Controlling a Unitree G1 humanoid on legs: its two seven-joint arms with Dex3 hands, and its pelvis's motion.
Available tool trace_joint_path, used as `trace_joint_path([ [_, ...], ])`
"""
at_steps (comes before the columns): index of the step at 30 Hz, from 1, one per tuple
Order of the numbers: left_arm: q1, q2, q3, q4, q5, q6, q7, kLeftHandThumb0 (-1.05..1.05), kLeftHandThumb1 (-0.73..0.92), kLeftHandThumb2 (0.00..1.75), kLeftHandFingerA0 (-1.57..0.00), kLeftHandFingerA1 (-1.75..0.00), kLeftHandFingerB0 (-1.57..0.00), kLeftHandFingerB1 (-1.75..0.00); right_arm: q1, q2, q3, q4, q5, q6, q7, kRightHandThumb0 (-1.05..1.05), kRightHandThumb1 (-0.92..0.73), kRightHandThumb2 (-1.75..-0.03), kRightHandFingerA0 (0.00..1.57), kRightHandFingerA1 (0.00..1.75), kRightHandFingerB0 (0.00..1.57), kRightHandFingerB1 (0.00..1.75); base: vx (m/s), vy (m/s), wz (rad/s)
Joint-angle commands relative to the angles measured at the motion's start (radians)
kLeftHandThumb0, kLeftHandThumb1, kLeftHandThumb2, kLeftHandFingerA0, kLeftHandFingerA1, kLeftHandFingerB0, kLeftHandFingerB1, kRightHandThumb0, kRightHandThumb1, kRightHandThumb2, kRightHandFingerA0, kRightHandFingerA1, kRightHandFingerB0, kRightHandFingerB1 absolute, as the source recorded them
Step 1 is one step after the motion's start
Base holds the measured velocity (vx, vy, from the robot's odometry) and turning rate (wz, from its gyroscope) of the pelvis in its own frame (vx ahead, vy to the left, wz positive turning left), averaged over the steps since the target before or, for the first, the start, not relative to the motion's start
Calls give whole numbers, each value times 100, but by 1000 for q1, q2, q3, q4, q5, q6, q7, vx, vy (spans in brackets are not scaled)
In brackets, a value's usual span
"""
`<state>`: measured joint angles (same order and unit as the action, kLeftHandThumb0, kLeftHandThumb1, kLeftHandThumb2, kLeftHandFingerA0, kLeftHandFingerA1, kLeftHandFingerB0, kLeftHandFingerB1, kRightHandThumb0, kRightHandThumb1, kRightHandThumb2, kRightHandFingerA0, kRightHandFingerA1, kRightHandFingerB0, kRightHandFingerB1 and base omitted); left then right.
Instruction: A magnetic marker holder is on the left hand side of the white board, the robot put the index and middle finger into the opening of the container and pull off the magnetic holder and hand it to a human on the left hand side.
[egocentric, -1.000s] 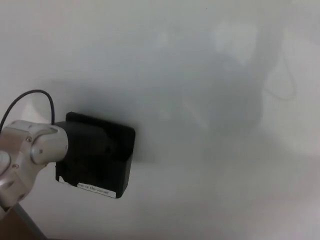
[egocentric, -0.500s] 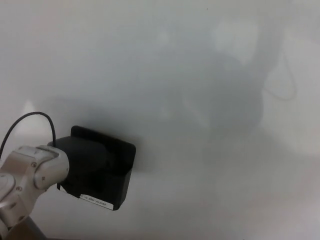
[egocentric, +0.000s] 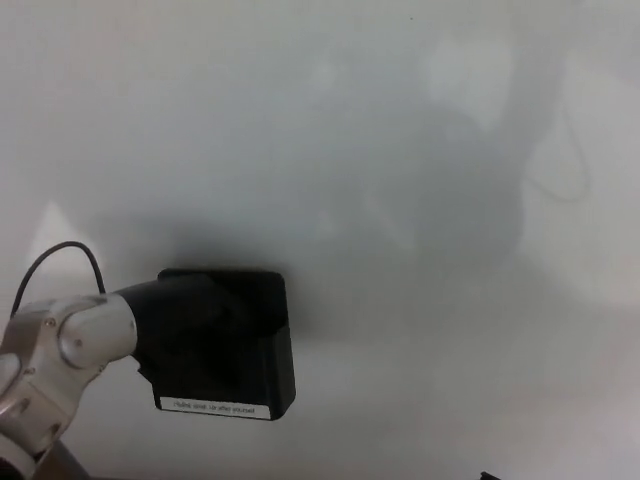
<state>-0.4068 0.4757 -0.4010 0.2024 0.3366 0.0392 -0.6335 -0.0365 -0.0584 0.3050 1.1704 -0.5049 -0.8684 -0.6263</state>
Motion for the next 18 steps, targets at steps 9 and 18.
trace_joint_path([
  [9, 447, -311, 460, -253, -1342, 667, -461, -30, 56, 59, -97, -141, -89, -65, 14, -6, 10, 0, -5, 7, 4, -47, -54, -91, 86, 73, 67, 66, 0, 0, 0],
  [18, 506, -358, 553, -249, -1417, 593, -522, -41, 63, 59, -108, -109, -87, -58, 20, -7, 15, 2, -14, 7, -6, -47, -54, -90, 87, 74, 66, 65, 0, 0, 0],
])
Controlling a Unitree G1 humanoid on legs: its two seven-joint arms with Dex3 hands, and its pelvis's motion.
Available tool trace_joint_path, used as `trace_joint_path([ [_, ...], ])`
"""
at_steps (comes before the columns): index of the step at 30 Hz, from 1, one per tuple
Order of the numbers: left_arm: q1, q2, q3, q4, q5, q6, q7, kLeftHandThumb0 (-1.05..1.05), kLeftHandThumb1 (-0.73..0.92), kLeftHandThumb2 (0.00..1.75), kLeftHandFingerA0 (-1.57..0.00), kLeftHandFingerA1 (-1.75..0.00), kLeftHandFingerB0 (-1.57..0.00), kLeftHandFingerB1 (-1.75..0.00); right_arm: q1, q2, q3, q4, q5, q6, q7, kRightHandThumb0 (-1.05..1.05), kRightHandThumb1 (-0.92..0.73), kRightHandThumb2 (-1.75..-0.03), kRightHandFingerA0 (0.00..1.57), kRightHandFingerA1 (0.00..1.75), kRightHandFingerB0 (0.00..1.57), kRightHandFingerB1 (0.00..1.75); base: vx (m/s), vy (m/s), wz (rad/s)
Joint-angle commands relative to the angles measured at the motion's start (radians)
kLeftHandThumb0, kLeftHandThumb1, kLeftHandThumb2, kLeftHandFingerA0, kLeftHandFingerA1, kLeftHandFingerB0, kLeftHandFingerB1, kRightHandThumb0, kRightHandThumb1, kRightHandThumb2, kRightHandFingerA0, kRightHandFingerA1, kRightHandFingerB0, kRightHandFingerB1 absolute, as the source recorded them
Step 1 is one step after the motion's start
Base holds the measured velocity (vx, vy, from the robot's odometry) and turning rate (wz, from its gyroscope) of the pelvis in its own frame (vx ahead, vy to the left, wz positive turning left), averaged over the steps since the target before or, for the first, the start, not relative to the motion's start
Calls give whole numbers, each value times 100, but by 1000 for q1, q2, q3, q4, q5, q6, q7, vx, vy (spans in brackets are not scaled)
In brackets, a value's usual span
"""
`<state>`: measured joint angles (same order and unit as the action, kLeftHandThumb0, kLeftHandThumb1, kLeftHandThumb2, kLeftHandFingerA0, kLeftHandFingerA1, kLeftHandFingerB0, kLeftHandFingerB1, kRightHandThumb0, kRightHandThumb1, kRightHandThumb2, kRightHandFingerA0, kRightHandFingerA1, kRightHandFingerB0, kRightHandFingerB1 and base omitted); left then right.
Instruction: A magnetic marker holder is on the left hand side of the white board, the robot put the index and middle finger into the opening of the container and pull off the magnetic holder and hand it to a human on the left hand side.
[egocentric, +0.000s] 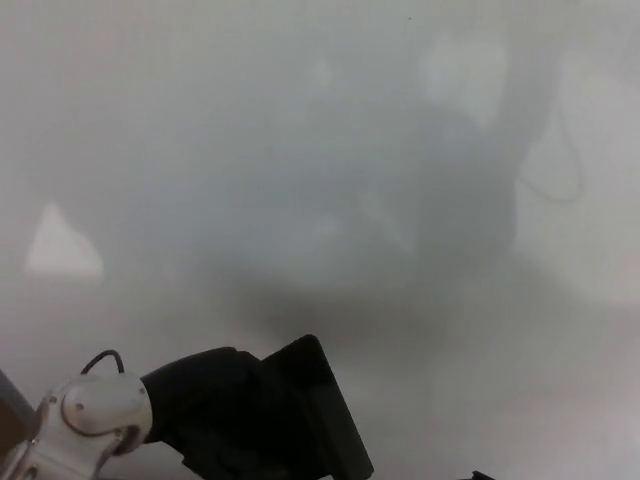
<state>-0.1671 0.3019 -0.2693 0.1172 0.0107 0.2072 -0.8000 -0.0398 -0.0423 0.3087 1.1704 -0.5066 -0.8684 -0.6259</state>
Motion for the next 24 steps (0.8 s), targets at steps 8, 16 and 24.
trace_joint_path([
  [8, 320, -174, 525, -199, -1201, 427, -394, -39, 68, 60, -102, -98, -83, -63, 29, -26, 15, 4, -20, 2, -20, -47, -54, -90, 86, 73, 67, 66, 0, 0, 0],
  [16, 338, -170, 616, -256, -1320, 423, -337, -41, 68, 60, -98, -89, -80, -60, 29, -27, 10, 5, -11, 12, -15, -46, -54, -91, 85, 73, 66, 65, 0, 0, 0],
  [24, 310, -187, 647, -263, -1359, 435, -306, -44, 67, 60, -100, -87, -79, -65, 64, -49, 7, 2, -12, 1, -35, -47, -54, -90, 86, 73, 67, 66, 0, 0, 0],
])
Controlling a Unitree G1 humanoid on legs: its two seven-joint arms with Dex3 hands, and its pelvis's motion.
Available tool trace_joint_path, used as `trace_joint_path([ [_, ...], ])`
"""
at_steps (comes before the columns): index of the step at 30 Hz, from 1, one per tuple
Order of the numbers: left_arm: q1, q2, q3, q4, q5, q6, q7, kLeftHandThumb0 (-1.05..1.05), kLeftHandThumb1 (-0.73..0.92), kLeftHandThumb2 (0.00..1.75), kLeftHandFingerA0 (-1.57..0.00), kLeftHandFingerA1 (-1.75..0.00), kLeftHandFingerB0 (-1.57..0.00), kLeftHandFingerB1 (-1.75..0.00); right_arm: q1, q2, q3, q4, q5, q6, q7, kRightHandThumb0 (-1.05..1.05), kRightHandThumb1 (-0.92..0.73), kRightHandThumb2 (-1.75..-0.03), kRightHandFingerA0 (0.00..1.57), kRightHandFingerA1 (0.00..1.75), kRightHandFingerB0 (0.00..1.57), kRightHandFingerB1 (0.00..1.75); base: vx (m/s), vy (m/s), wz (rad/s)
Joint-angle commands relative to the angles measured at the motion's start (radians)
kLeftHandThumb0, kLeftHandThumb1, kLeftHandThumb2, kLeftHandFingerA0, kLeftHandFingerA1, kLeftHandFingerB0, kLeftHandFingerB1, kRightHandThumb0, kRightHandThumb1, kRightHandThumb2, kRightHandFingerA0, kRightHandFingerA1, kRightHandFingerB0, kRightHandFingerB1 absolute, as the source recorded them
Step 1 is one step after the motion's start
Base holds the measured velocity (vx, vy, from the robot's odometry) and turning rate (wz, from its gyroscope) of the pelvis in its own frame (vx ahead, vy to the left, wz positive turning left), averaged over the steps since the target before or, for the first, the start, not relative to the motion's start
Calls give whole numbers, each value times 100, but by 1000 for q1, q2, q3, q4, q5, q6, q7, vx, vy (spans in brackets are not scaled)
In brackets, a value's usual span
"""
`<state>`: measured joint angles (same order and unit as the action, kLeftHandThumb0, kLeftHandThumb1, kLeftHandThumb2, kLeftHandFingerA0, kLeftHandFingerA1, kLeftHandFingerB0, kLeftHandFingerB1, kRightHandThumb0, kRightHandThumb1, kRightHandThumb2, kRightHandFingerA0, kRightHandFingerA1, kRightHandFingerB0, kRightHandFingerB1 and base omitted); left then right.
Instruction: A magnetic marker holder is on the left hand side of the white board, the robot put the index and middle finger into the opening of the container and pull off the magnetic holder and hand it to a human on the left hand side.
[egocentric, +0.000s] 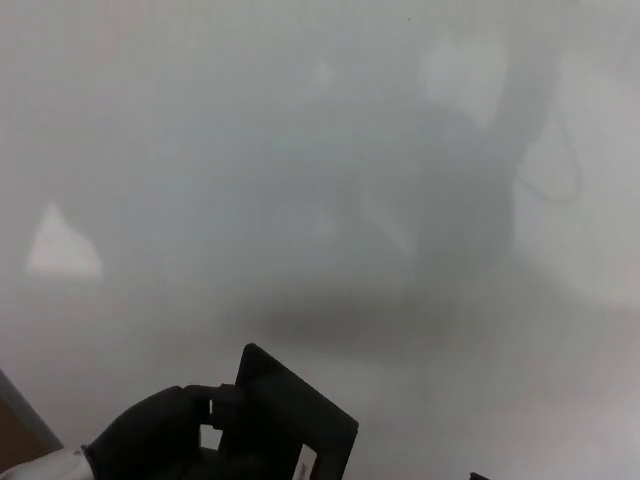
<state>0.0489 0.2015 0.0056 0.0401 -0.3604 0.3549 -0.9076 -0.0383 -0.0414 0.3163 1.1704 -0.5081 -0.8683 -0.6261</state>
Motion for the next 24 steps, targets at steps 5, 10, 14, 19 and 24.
trace_joint_path([
  [5, 99, -87, 383, -190, -998, 310, -188, -44, 67, 60, -100, -87, -79, -65, 69, -50, -3, 3, -9, -2, -39, -47, -54, -90, 86, 73, 67, 66, 0, 0, 0],
  [10, 99, -91, 392, -194, -1004, 323, -183, -44, 67, 60, -100, -87, -79, -65, 69, -50, -3, 2, -9, -1, -39, -47, -54, -90, 86, 73, 67, 66, 0, 0, 0],
  [14, 98, -94, 399, -196, -1008, 333, -179, -44, 67, 60, -100, -87, -79, -65, 69, -50, -3, 2, -9, -1, -39, -47, -54, -90, 86, 73, 67, 66, 0, 0, 0],
  [19, 97, -98, 409, -199, -1012, 346, -173, -44, 67, 60, -100, -87, -79, -65, 69, -50, -3, 2, -9, -1, -39, -47, -54, -90, 86, 73, 67, 66, 0, 0, 0],
  [24, 96, -102, 417, -202, -1018, 358, -167, -44, 67, 60, -100, -87, -79, -65, 70, -50, -3, 1, -9, -1, -38, -47, -54, -90, 86, 73, 67, 66, 0, 0, 0],
])
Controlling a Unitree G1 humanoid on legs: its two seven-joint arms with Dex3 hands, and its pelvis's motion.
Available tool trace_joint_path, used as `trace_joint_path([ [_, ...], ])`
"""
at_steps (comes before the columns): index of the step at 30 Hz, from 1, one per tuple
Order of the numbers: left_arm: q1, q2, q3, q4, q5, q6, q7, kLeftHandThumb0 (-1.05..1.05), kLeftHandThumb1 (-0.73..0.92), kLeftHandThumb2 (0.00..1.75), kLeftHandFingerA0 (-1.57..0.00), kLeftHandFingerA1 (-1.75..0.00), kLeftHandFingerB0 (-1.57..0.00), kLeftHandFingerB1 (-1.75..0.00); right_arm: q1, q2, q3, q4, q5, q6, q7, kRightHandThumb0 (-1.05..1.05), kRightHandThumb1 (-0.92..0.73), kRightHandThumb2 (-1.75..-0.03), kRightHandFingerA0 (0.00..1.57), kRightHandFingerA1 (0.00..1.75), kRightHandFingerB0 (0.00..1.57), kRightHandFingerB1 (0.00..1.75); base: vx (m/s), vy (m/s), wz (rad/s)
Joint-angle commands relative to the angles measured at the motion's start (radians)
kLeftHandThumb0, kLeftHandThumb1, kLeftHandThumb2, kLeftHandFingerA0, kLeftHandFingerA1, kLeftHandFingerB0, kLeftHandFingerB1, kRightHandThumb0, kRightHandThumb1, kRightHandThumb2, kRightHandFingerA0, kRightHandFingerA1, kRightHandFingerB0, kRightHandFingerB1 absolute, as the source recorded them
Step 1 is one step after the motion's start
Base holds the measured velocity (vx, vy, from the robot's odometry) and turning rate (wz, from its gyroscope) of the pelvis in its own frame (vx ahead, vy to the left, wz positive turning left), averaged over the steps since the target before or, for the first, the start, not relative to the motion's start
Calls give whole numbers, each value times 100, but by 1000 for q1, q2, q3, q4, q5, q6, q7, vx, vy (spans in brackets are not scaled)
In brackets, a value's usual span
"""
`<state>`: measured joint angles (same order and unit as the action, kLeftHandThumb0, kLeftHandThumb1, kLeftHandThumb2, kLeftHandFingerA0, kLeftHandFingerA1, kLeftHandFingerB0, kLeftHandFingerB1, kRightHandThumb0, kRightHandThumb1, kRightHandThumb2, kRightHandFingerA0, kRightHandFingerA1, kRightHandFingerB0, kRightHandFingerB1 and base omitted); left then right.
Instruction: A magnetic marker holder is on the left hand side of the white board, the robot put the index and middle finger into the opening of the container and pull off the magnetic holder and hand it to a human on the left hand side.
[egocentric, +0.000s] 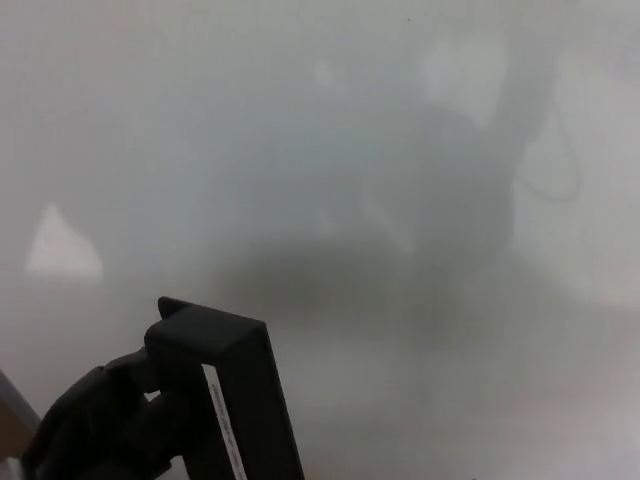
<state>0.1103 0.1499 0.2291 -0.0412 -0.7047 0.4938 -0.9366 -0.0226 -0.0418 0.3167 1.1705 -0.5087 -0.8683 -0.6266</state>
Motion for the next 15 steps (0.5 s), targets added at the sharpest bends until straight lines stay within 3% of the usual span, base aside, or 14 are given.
trace_joint_path([
  [1, 37, -47, 200, -119, -681, 223, -138, -45, 68, 61, -97, -82, -80, -66, 56, -49, -1, 2, -12, -2, -43, -45, -53, -90, 85, 74, 68, 66, 0, 0, 0],
  [2, 39, -44, 206, -118, -686, 226, -138, -45, 68, 61, -97, -82, -80, -66, 57, -49, 0, 3, -14, -2, -47, -45, -53, -90, 85, 74, 68, 66, 0, 0, 0],
  [3, 74, -28, 266, -114, -761, 233, -117, -51, 73, 62, -93, -118, -72, -79, 55, -45, 7, 3, -19, 7, -37, -45, -52, -89, 86, 73, 68, 66, 0, 0, 0],
  [5, 116, -12, 336, -110, -851, 238, -92, -51, 73, 62, -93, -118, -72, -79, 50, -42, 13, 3, -21, 20, -20, -45, -52, -89, 86, 73, 68, 66, 0, 0, 0],
  [6, 125, -1, 354, -107, -884, 253, -80, -52, 73, 62, -90, -114, -73, -81, 38, -36, 20, 7, -29, 22, -24, -40, -64, -59, 95, 68, 75, 51, 0, 0, 0],
  [9, 125, 1, 359, -106, -894, 264, -73, -52, 73, 62, -90, -114, -73, -81, 33, -34, 23, 9, -32, 22, -28, -40, -64, -59, 95, 68, 75, 51, 0, 0, 0],
  [11, 157, -17, 355, -128, -906, 263, -51, -50, 72, 62, -90, -122, -72, -83, 53, -42, 36, 4, -49, 22, -37, -43, -61, -62, 93, 64, 71, 52, 0, 0, 0],
  [12, 158, -20, 353, -120, -900, 270, -67, -51, 76, 63, -85, -124, -68, -83, 62, -43, 40, 2, -54, 23, -44, -41, -52, -91, 85, 74, 67, 66, 0, 0, 0],
  [15, 151, -21, 356, -102, -890, 285, -95, -51, 76, 63, -85, -124, -68, -83, 69, -43, 44, 0, -57, 25, -52, -41, -52, -91, 85, 74, 67, 66, 0, 0, 0],
])
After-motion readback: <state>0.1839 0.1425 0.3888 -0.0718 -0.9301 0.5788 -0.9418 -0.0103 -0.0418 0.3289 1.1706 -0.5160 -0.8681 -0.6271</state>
